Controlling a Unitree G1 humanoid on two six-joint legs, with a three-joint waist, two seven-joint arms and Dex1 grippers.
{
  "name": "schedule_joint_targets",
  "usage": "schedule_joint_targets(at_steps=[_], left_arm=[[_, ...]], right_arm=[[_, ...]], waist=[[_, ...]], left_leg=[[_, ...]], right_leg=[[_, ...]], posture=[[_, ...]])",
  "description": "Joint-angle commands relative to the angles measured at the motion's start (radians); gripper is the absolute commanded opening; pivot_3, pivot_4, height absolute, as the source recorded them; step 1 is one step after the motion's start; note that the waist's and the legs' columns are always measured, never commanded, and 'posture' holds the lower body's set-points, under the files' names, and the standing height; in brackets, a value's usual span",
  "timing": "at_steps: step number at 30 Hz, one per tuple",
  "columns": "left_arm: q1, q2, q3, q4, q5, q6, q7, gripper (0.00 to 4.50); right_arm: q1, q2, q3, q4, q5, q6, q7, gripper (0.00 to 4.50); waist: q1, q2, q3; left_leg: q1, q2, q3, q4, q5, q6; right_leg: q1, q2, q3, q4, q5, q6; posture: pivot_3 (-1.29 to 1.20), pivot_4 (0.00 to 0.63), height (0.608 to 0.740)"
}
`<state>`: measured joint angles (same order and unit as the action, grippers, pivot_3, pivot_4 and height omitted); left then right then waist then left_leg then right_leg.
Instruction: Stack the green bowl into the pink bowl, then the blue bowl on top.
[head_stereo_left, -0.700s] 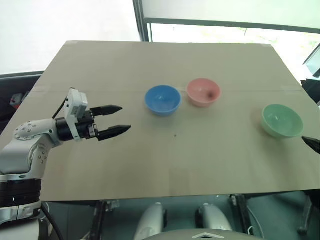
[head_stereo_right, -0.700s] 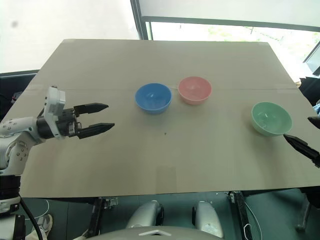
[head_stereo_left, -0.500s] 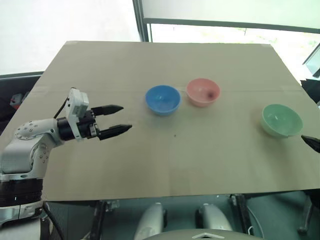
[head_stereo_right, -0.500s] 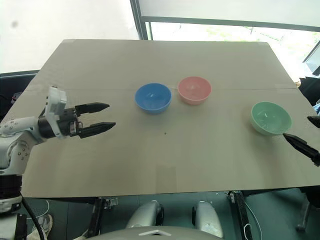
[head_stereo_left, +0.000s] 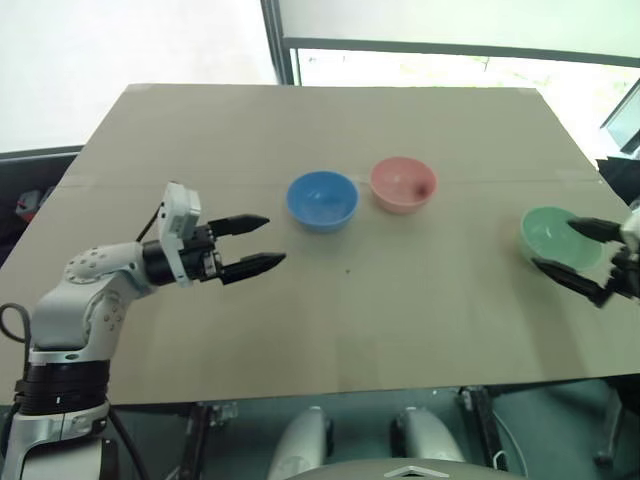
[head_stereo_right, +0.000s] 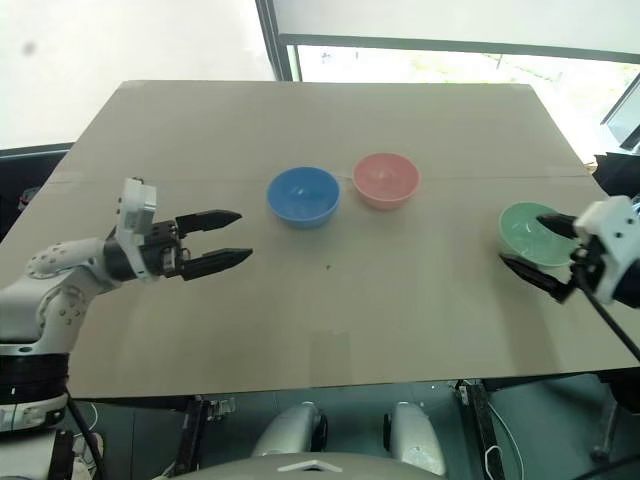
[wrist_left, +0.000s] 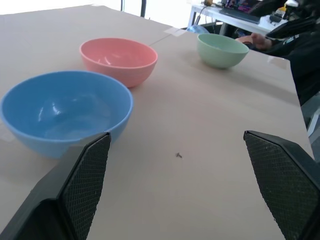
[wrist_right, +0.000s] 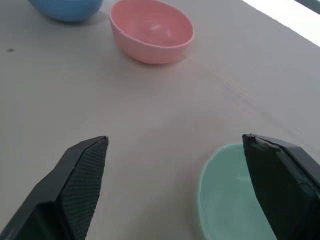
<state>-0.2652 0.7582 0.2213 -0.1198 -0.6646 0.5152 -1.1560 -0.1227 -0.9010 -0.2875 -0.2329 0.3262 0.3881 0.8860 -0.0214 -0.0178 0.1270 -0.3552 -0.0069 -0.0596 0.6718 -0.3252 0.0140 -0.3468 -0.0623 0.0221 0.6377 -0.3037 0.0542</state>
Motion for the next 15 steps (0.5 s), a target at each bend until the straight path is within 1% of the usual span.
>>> schedule_joint_targets(at_steps=[1, 3, 5, 6, 12, 14, 15], left_arm=[[0.01, -0.028, -0.003, -0.074, -0.016, -0.026, 0.02, 4.49], [0.036, -0.043, 0.005, -0.116, -0.026, -0.009, 0.051, 4.49], [0.071, -0.042, 0.014, -0.151, -0.028, -0.006, 0.067, 4.49], [0.088, -0.039, 0.022, -0.163, -0.032, -0.004, 0.072, 4.49], [0.158, -0.034, 0.056, -0.225, -0.045, -0.001, 0.111, 4.49], [0.187, -0.032, 0.068, -0.253, -0.053, -0.006, 0.117, 4.5], [0.202, -0.03, 0.074, -0.266, -0.057, -0.01, 0.116, 4.5]], right_arm=[[-0.171, 0.018, 0.233, 0.131, -0.23, -0.137, -0.054, 4.5], [-0.318, 0.087, 0.349, 0.246, -0.293, -0.23, -0.034, 4.5], [-0.449, 0.15, 0.426, 0.369, -0.334, -0.312, -0.009, 4.5], [-0.506, 0.177, 0.456, 0.432, -0.355, -0.346, -0.001, 4.5], [-0.773, 0.322, 0.603, 0.801, -0.491, -0.575, 0.011, 4.5], [-0.822, 0.355, 0.637, 0.91, -0.527, -0.638, 0.018, 3.99], [-0.836, 0.363, 0.65, 0.951, -0.538, -0.666, 0.03, 3.81]], waist=[[-0.002, 0.0, 0.0], [0.003, -0.001, 0.0], [-0.001, -0.001, 0.0], [-0.002, -0.001, 0.0], [-0.021, 0.0, 0.0], [-0.022, 0.0, 0.0], [-0.022, 0.0, 0.0]], left_leg=[[0.0, 0.0, 0.001, 0.0, 0.0, 0.0], [-0.001, 0.0, -0.001, 0.0, 0.0, 0.0], [-0.004, 0.0, -0.001, -0.001, 0.0, 0.0], [-0.008, 0.0, 0.0, -0.001, 0.0, -0.001], [-0.009, -0.005, -0.006, -0.003, 0.0, -0.001], [-0.009, -0.006, -0.008, -0.003, 0.0, -0.001], [-0.009, -0.006, -0.009, -0.003, 0.0, -0.001]], right_leg=[[0.0, 0.0, 0.0, 0.0, 0.0, 0.0], [-0.003, 0.001, -0.001, 0.002, 0.0, 0.0], [-0.008, 0.0, -0.003, 0.005, 0.0, 0.0], [-0.014, 0.0, -0.003, 0.005, 0.0, 0.0], [-0.015, -0.005, -0.014, 0.005, 0.001, 0.0], [-0.015, -0.007, -0.02, 0.005, 0.001, 0.0], [-0.014, -0.008, -0.022, 0.005, 0.001, 0.0]], posture=[[0.0, 0.15, 0.74], [0.0, 0.15, 0.74], [0.0, 0.15, 0.74], [0.0, 0.15, 0.74], [0.0, 0.15, 0.74], [0.0, 0.15, 0.74], [0.0, 0.15, 0.74]])
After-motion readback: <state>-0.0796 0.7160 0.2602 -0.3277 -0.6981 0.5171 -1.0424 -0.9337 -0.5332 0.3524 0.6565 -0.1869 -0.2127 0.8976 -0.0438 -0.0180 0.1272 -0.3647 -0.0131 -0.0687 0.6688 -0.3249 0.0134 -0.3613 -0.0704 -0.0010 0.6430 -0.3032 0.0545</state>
